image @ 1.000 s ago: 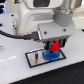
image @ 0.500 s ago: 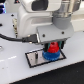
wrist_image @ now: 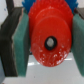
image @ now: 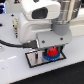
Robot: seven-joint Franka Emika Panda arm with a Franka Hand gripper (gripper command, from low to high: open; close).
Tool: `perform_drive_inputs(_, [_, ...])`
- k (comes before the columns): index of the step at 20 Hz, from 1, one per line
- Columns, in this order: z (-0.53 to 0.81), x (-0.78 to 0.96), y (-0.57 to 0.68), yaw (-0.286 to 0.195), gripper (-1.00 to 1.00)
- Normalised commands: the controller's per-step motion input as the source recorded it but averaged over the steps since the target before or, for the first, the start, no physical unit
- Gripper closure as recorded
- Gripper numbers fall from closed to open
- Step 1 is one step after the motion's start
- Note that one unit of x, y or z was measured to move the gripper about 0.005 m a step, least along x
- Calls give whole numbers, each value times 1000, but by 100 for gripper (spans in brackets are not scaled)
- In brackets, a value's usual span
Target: Insert the blue gear onto the right peg, followed by the red gear
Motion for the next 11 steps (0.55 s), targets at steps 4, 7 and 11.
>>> perform_drive_inputs(4, [315, 45, 63, 0, -100])
perform_drive_inputs(7, [527, 30, 103, 0, -100])
perform_drive_inputs(11, [562, -6, 57, 0, -100])
